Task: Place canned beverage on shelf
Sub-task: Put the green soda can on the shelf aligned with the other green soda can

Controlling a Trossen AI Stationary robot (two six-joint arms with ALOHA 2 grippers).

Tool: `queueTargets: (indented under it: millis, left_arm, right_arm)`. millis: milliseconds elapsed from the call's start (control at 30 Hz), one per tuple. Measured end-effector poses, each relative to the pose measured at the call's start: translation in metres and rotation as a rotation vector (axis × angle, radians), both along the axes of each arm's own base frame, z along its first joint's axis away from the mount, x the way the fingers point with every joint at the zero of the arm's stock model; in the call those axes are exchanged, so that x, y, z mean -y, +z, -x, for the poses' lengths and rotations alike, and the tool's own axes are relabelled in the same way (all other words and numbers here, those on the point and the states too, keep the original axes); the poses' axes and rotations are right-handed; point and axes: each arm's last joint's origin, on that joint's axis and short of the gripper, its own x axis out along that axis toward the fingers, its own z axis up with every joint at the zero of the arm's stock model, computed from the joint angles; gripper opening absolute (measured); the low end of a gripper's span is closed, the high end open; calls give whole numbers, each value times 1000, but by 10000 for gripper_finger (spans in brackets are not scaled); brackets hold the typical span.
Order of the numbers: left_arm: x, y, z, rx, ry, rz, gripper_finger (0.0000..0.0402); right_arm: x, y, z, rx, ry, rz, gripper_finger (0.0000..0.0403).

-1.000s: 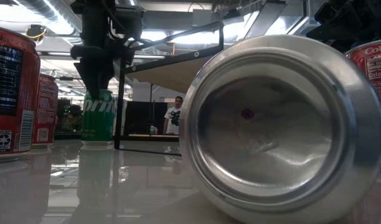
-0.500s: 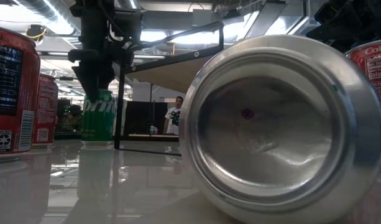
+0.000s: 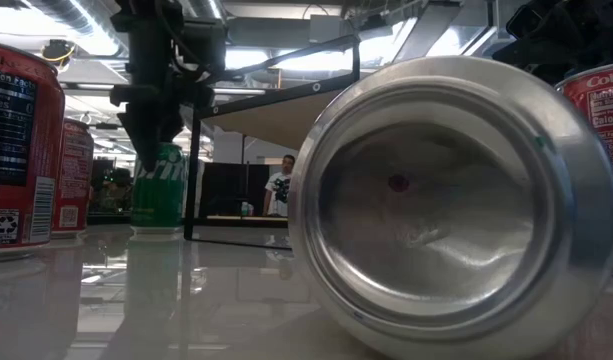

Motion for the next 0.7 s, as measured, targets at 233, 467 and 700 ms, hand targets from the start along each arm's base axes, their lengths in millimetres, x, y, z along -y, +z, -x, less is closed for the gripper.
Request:
queueTargets:
  millis: [233, 467, 700]
  left_arm:
    - [-1, 1, -2, 17, 0, -3, 281]
    - [-3, 32, -7, 36, 2, -29, 278]
    - [-6, 85, -9, 70, 9, -126, 277]
  right_arm:
    - [0, 0, 0, 0, 0, 0, 392]
    - [0, 0, 0, 0, 0, 0, 392]
    - [0, 0, 0, 0, 0, 0, 392]
